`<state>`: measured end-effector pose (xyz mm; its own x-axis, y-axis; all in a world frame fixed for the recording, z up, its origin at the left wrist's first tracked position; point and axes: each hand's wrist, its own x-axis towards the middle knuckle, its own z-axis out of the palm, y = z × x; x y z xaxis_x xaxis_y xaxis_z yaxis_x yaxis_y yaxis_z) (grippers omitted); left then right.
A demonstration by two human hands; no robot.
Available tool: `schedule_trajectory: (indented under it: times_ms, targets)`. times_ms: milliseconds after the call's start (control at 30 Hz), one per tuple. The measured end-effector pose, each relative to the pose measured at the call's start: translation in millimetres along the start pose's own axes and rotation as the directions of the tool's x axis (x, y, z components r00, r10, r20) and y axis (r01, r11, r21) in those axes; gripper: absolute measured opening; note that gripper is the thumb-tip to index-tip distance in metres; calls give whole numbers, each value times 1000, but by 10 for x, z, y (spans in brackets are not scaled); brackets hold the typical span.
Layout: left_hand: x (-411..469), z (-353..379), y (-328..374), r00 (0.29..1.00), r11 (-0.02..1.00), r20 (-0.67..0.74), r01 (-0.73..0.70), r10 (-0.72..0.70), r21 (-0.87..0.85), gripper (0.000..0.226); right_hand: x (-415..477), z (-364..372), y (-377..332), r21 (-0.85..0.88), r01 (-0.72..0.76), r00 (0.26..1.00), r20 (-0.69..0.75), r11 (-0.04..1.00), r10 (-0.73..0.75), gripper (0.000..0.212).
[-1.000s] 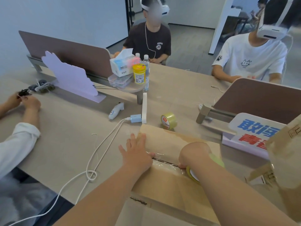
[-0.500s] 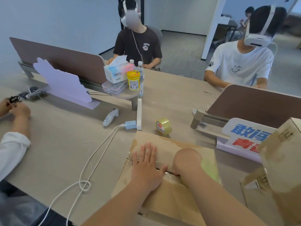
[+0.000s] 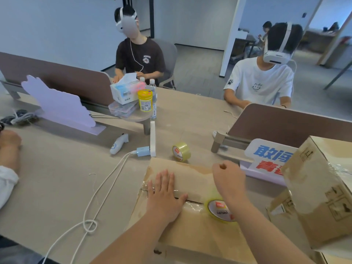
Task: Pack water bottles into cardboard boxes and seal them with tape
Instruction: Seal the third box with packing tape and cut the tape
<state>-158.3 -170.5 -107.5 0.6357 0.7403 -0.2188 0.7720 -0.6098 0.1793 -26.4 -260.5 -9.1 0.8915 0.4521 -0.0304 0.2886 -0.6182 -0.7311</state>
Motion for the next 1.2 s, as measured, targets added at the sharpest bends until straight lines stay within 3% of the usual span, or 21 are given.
schedule_trajectory:
  times_ms: [133,233,400,467,600,700,733,800,867,900,967,1067,1133,1167,1200]
  targets:
    - [-7,4,6,1000,1000,2,21,-21,1,82,-76,-180,293,-170,6,989,144,985,19,31]
    - [5,-26,183,997,996,11,78,-79,30,76,-132,-248,438,-113,19,975,220,993,6,44]
    - [-76,33,443,999,1000,-41,20,-19,14,74,-208,-215,516,-30,3,985,173,1000,2,44]
    - [-54,114,421,978,1000,-209,-24,22,-7,61,-234,-183,561,-25,6,993,115,1000,-3,47]
    - [-26,185,418,987,989,-79,-145,141,-38,69,-265,-165,608,8,76,994,79,997,-77,47]
    - [30,197,406,983,986,-81,-165,166,10,73,-266,-143,613,5,102,992,68,995,-102,47]
    - [42,218,392,985,987,-70,-160,160,-1,69,-267,-146,607,29,86,993,83,996,-88,47]
    - [42,217,376,987,989,-70,-147,147,-1,67,-241,-177,638,276,-16,989,144,961,-24,39]
    - [35,205,398,985,987,-76,-158,157,-7,77,-197,-242,692,522,-212,961,263,826,80,34]
    - [35,201,400,983,986,-81,-164,162,-18,84,-184,-275,721,537,-264,943,317,801,98,41]
    - [25,210,388,985,986,-61,-165,163,-29,89,-201,-324,747,481,-275,922,376,832,87,49]
    - [27,211,386,987,988,-63,-151,149,-28,71,-137,-364,682,317,-173,911,411,933,30,43]
    - [26,205,386,988,989,-58,-143,141,-40,67,-7,-423,578,21,3,907,420,1000,-12,52]
    - [23,203,384,988,989,-56,-144,142,-38,67,64,-482,515,-197,96,912,410,976,-7,53]
    - [21,195,379,989,989,-46,-145,144,-30,67,118,-570,447,-423,182,918,397,888,1,48]
